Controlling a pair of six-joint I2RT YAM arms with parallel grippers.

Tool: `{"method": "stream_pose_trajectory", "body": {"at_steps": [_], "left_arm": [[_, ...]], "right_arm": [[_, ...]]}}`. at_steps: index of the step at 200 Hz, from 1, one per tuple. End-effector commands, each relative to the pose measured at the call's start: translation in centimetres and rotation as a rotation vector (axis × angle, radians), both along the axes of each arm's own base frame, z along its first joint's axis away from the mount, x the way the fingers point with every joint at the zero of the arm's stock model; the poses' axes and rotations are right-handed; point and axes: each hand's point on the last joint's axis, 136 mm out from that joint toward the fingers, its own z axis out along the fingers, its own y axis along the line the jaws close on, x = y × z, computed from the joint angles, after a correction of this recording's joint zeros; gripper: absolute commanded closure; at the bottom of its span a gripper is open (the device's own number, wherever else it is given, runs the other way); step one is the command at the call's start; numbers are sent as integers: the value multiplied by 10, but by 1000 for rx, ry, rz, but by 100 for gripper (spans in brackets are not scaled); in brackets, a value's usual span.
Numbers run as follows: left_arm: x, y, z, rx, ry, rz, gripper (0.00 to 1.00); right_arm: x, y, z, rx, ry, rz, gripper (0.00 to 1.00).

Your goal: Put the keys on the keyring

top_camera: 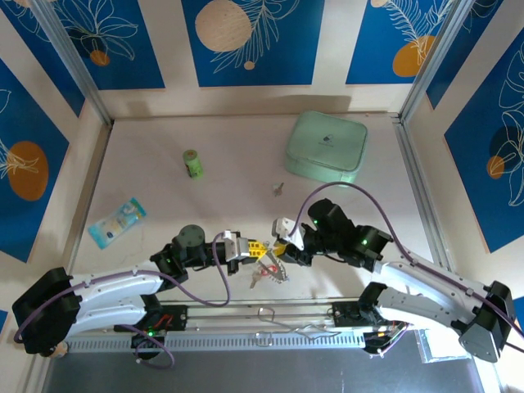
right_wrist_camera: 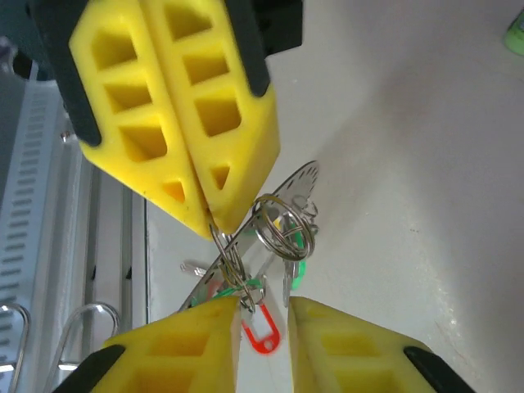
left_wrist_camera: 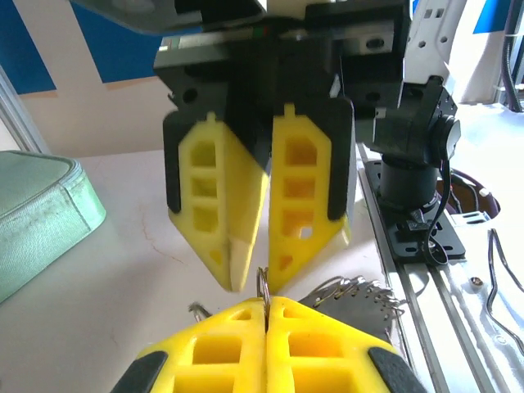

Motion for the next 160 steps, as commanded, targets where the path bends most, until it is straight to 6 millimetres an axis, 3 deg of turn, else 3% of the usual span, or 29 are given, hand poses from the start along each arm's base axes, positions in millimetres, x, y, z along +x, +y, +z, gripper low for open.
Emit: {"method": "stream_pose_trajectory", "body": {"at_steps": [1, 31, 103, 137, 160], "left_arm": [[-2, -4, 26, -76, -72, -24, 100], [-3, -4, 28, -95, -69, -22, 100], [-3, -5, 30, -116, -60, -30, 100], [-3, -4, 29, -115, -59, -29, 100], [-3, -4, 28, -111, -57, -27, 100]], "right_arm": [[-4, -7, 10, 38, -18, -5, 70], [-8, -10, 13, 85, -64, 20, 72], [-19, 4, 23, 159, -39, 102, 73], [-12, 1, 15, 120, -50, 67, 74], [-8, -6, 18, 116, -89, 33, 68]]}}
